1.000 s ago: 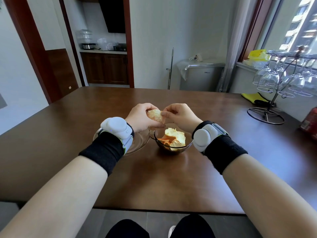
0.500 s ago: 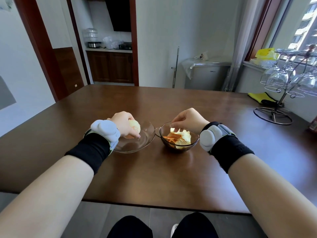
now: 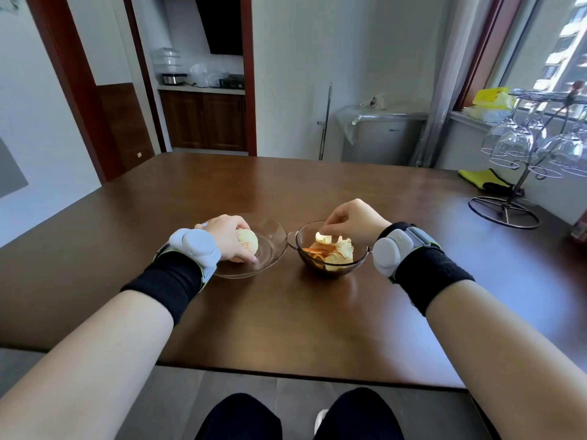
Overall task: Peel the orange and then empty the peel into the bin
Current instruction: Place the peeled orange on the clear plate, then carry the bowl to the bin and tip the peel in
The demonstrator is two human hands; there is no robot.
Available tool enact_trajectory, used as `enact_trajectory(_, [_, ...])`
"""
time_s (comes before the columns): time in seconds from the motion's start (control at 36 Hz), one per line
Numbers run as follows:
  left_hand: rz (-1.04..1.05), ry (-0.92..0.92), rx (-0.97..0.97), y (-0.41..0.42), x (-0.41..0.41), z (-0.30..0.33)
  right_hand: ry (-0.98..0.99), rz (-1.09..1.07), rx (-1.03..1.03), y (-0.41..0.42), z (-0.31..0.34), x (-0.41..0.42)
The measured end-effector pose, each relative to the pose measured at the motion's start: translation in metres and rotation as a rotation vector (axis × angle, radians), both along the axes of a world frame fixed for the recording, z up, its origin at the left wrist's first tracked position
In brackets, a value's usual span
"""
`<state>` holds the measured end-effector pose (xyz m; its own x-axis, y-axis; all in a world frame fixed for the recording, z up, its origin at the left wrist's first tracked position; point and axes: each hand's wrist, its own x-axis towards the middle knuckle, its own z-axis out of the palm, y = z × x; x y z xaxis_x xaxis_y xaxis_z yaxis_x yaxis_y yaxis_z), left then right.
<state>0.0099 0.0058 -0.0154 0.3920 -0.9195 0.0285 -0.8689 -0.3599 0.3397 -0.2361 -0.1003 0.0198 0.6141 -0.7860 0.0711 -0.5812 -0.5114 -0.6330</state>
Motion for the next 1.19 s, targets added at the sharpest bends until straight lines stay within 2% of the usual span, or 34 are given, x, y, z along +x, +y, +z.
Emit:
enact_trajectory(0.08, [-0.011,0.012,-0.018,0.000,-0.003,0.005,0.027,-0.039,-0.028,-0.002,-0.001,-0.001])
enact_trajectory(0.25, [-0.129,0.155,-0.255,-0.010,-0.028,0.020,-0.028,-0.092,-0.003,-0.003,-0.001,-0.013])
enact_trajectory(0.36, [-0.153,0.057,-0.166,-0.018,-0.050,0.024,-0.076,-0.246,-0.042,-0.007,-0.003,-0.023])
enact_trajectory(0.5, [-0.141,0.000,0.000,-0.020,-0.060,0.017,0.085,-0.296,0.032,-0.009,-0.009,-0.033])
enact_trajectory(0.69, [-0.105,0.081,0.031,-0.023,-0.061,0.012,0.157,-0.293,0.083,-0.011,-0.009,-0.039])
enact_trajectory(0.81, [-0.103,0.077,0.039,-0.028,-0.061,0.009,0.207,-0.271,0.204,-0.007,-0.010,-0.041])
enact_trajectory(0.92, [-0.102,0.068,0.004,-0.033,-0.066,0.009,0.134,-0.300,0.269,-0.009,-0.016,-0.045])
enact_trajectory(1.06, [-0.123,0.056,-0.096,-0.039,-0.078,0.024,-0.071,-0.359,0.292,-0.008,-0.009,-0.058])
enact_trajectory(1.19, [-0.257,0.106,-0.145,-0.057,-0.112,0.047,-0.216,-0.441,0.239,0.002,0.011,-0.099])
